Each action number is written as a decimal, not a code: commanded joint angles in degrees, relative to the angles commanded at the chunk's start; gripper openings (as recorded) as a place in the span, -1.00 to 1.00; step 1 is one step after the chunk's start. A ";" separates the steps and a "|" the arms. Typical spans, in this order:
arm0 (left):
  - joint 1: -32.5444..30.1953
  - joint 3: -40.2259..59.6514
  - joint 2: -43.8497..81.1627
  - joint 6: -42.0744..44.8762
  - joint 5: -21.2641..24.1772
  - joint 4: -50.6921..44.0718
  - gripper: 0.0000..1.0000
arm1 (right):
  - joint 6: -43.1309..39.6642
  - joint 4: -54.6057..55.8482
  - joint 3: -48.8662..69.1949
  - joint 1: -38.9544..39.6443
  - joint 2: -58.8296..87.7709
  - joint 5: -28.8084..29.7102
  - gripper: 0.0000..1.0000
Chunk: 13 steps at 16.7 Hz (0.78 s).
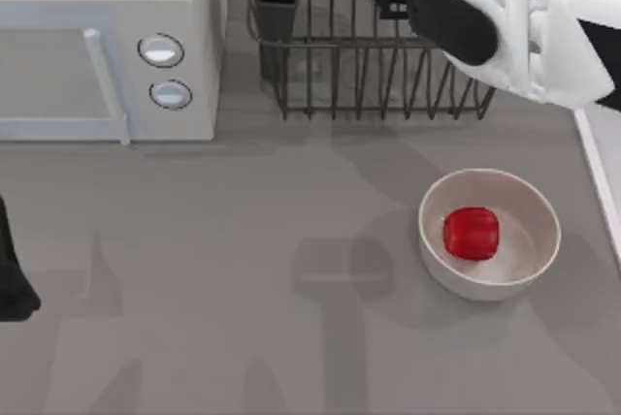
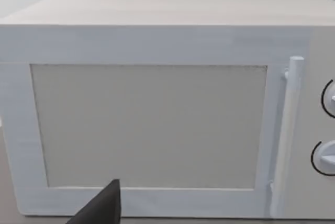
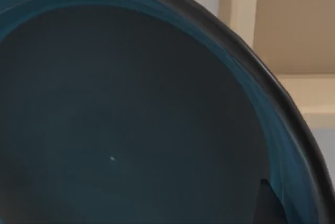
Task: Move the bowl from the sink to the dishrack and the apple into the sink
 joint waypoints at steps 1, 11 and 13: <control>0.00 0.00 0.00 0.00 0.00 0.00 1.00 | 0.00 4.24 -1.71 -0.81 2.01 -0.80 -1.00; 0.00 0.00 0.00 0.00 0.00 0.00 1.00 | -0.32 23.05 -11.31 -5.68 11.63 -5.31 -1.00; 0.00 0.00 0.00 0.00 0.00 0.00 1.00 | -0.32 23.05 -11.31 -5.68 11.63 -5.31 -0.85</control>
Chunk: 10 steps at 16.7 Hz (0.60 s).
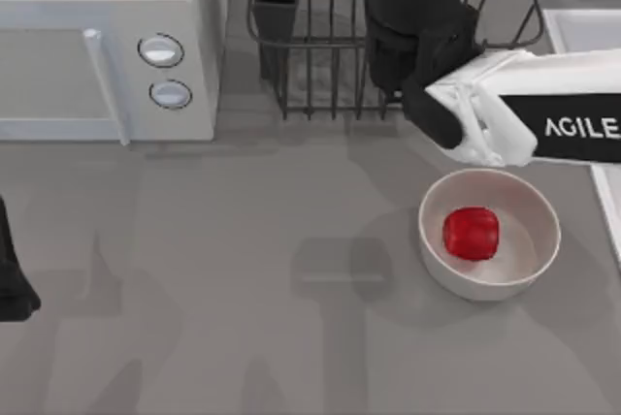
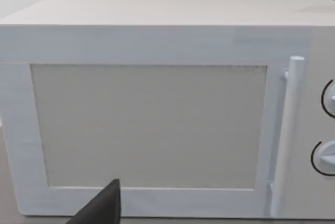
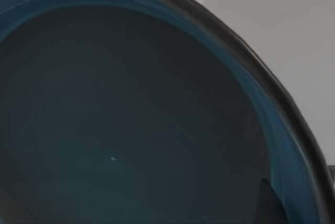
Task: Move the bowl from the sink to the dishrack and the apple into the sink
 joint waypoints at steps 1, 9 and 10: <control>0.00 0.00 0.00 0.00 0.00 0.00 1.00 | 0.00 0.00 0.00 0.00 0.00 0.00 -0.70; 0.00 0.00 0.00 0.00 0.00 0.00 1.00 | 0.00 0.00 0.00 0.00 0.00 0.00 0.51; 0.00 0.00 0.00 0.00 0.00 0.00 1.00 | 0.00 0.00 0.00 0.00 0.00 0.00 0.66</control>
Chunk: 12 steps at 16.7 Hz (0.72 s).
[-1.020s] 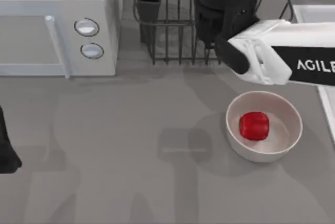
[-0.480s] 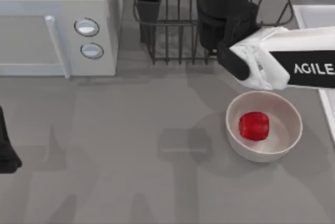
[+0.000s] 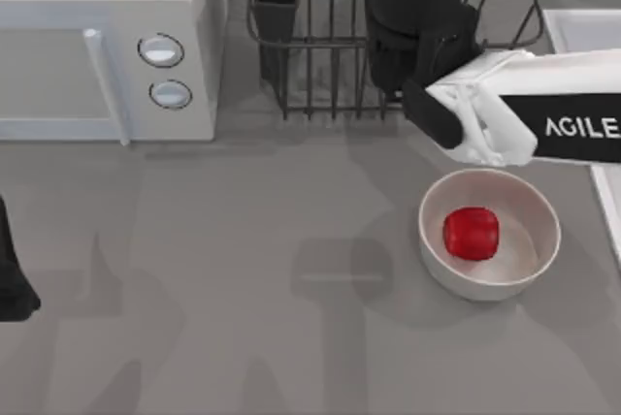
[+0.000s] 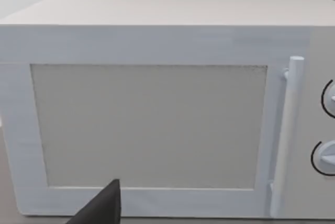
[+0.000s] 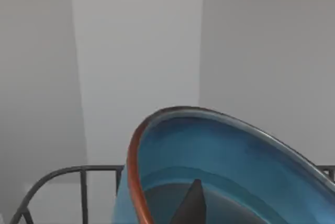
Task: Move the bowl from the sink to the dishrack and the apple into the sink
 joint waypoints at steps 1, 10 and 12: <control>0.00 0.00 0.00 0.00 0.00 0.00 1.00 | 0.00 0.00 0.00 0.00 0.00 0.00 0.81; 0.00 0.00 0.00 0.00 0.00 0.00 1.00 | 0.00 0.00 0.00 0.00 0.00 0.00 1.00; 0.00 0.00 0.00 0.00 0.00 0.00 1.00 | 0.00 -0.01 0.01 0.16 -0.02 0.00 1.00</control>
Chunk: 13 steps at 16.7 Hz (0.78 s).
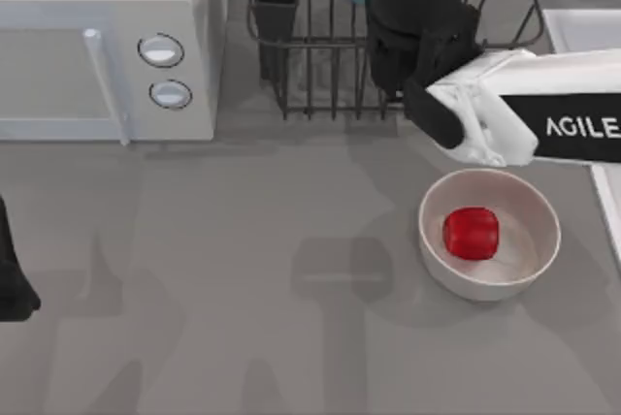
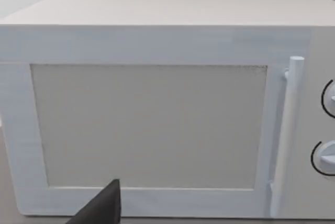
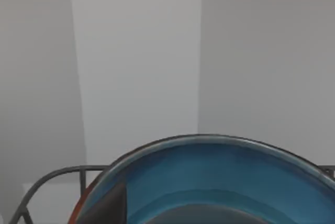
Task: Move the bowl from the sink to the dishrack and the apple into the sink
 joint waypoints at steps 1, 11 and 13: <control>0.00 0.00 0.00 0.00 0.00 0.00 1.00 | 0.01 -0.12 -0.53 -0.27 -0.56 -0.44 1.00; 0.00 0.00 0.00 0.00 0.00 0.00 1.00 | 0.73 -10.30 -32.29 -12.93 -38.13 -21.01 1.00; 0.00 0.00 0.00 0.00 0.00 0.00 1.00 | 0.98 -14.54 -41.29 -16.63 -51.49 -25.63 1.00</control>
